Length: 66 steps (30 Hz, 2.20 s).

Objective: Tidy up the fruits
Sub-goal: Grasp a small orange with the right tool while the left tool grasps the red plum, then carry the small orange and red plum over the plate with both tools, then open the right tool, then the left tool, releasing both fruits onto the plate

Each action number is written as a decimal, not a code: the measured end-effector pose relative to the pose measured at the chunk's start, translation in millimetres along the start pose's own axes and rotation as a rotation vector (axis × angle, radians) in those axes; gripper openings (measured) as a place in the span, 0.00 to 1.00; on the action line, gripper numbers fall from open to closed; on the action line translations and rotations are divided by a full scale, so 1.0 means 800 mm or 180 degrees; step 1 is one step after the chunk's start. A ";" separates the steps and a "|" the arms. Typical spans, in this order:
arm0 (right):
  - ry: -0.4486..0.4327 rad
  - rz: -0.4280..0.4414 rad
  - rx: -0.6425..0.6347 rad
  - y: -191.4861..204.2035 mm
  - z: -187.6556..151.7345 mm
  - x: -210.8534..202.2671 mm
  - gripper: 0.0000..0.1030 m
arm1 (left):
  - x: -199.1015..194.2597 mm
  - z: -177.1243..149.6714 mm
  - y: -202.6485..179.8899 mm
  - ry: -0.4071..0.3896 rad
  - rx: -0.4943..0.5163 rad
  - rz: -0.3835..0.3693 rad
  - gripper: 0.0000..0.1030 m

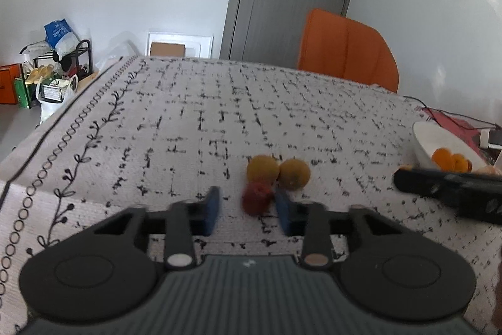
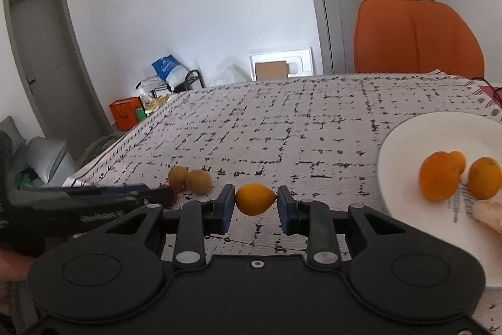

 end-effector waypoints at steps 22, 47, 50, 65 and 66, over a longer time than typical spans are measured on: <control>-0.0284 -0.0258 0.0255 -0.068 0.007 -0.061 0.27 | -0.029 0.025 -0.082 -0.0233 0.0249 -0.0310 0.20; -0.0398 -0.0552 0.0540 -0.150 -0.015 -0.110 0.27 | -0.029 0.031 -0.175 -0.0293 0.0445 -0.0607 0.20; -0.0389 -0.0563 0.0518 -0.152 -0.018 -0.113 0.36 | -0.027 0.029 -0.184 -0.0284 0.0462 -0.0645 0.20; -0.0467 -0.0614 0.0608 -0.169 -0.029 -0.138 0.44 | -0.015 0.024 -0.238 -0.0247 0.0640 -0.0868 0.20; -0.0472 -0.0616 0.0603 -0.169 -0.029 -0.139 0.44 | -0.014 0.024 -0.242 -0.0244 0.0652 -0.0881 0.20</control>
Point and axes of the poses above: each gripper's, at about its wrist camera, not at the fingertips, and x roughly the way its jaws point, y to its left, z to its top, the point moved 9 cm from there along x, roughly the way its jaws point, and after that the axes turned 1 degree about -y, right-handed, at the moved point
